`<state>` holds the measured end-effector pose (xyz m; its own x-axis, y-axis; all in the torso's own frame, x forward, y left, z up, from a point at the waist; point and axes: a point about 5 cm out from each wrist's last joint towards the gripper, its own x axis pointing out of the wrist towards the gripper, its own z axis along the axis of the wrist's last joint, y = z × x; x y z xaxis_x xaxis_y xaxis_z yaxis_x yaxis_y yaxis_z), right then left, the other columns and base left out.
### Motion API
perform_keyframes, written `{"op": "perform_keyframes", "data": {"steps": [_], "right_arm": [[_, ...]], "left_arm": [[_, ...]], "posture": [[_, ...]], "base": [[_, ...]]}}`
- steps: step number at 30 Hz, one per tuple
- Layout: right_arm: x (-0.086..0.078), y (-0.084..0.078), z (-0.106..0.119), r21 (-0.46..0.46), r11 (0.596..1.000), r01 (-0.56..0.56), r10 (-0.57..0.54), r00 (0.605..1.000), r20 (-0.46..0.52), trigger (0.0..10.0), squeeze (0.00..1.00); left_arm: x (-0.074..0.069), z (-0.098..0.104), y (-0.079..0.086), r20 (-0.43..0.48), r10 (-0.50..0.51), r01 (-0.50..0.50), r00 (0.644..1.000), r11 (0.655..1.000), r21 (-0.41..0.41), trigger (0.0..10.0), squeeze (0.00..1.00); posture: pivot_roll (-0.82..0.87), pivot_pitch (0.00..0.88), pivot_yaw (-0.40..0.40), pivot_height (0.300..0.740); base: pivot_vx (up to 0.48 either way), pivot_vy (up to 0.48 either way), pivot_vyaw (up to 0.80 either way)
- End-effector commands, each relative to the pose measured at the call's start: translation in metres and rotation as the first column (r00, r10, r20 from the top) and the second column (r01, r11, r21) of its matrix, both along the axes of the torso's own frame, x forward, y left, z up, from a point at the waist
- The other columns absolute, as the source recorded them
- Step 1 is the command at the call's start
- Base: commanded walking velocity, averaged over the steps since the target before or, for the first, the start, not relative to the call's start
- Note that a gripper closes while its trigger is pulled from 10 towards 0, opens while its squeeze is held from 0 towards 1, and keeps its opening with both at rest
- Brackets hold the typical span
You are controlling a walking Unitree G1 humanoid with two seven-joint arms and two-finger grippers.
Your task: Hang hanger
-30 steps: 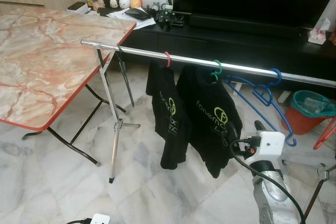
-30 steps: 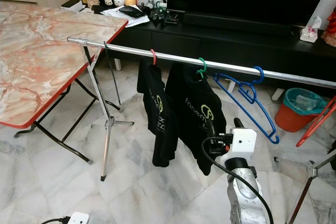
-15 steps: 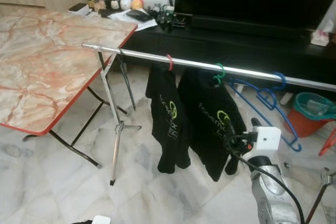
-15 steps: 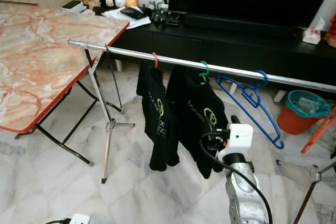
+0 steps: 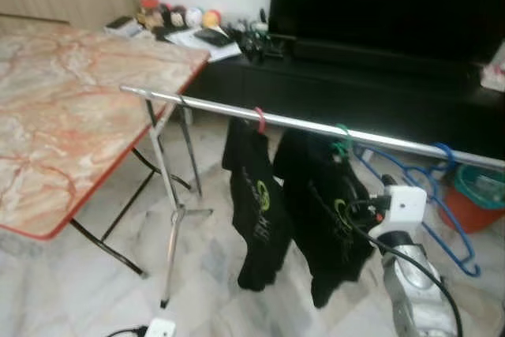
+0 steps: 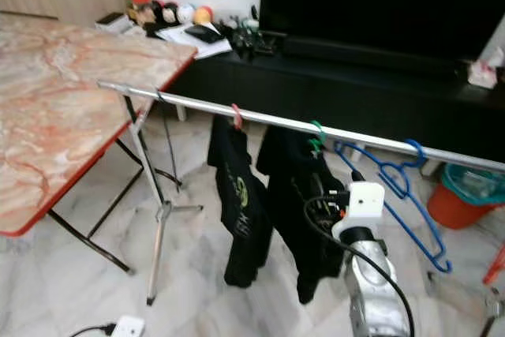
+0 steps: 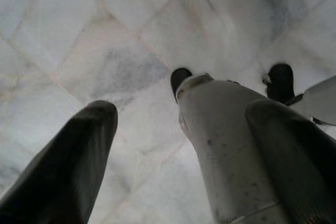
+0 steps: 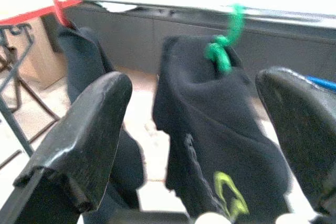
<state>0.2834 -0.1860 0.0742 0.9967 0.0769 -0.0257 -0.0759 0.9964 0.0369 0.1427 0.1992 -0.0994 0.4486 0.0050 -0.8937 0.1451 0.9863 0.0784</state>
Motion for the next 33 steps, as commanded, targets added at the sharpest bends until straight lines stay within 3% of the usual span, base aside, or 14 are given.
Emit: {"op": "perform_keyframes", "data": {"steps": [1, 12, 19, 23, 29, 33], "right_arm": [[-0.001, -0.009, 0.001, -0.014, 1.0, 0.022, -0.022, 1.0, -0.004, 10.0, 0.0], [0.002, -0.018, 0.005, -0.01, 0.998, 0.063, -0.063, 0.998, -0.022, 10.0, 0.0], [0.006, -0.018, 0.001, -0.042, 0.998, 0.042, -0.045, 0.995, -0.088, 10.0, 0.0], [0.017, -0.021, -0.001, -0.072, 0.997, 0.032, -0.044, 0.985, -0.167, 10.0, 0.0], [0.022, -0.023, 0.005, -0.071, 0.997, 0.039, -0.051, 0.985, -0.164, 10.0, 0.0], [0.022, -0.024, 0.001, -0.058, 0.998, 0.034, -0.046, 0.975, -0.219, 10.0, 0.0]], "left_arm": [[-0.014, -0.006, -0.002, -0.065, 0.001, -0.001, 0.998, 1.0, 0.0, 10.0, 0.0], [-0.014, -0.006, -0.002, -0.077, 0.001, -0.002, 0.997, 1.0, -0.009, 10.0, 0.0], [-0.014, -0.006, -0.002, -0.081, 0.0, -0.001, 0.997, 1.0, -0.009, 10.0, 0.0], [-0.014, -0.006, -0.002, -0.083, 0.001, -0.002, 0.997, 1.0, -0.013, 10.0, 0.0], [-0.014, -0.006, -0.002, -0.082, 0.003, -0.004, 0.997, 1.0, -0.015, 10.0, 0.0], [-0.014, -0.006, -0.002, -0.087, 0.0, -0.002, 0.996, 1.0, -0.016, 10.0, 0.0]], "posture": [[-0.12, 0.0, -0.038, 0.74], [-0.12, 0.0, -0.033, 0.74], [-0.12, 0.0, -0.03, 0.74], [-0.12, 0.0, -0.031, 0.74], [-0.12, 0.0, -0.031, 0.74], [-0.12, 0.0, -0.03, 0.74]], "base": [[0.274, 0.0, 0.0], [0.025, 0.0, 0.0], [0.0, 0.0, 0.0], [0.0, 0.0, 0.0], [0.0, 0.0, 0.0], [0.0, 0.0, 0.0]]}}
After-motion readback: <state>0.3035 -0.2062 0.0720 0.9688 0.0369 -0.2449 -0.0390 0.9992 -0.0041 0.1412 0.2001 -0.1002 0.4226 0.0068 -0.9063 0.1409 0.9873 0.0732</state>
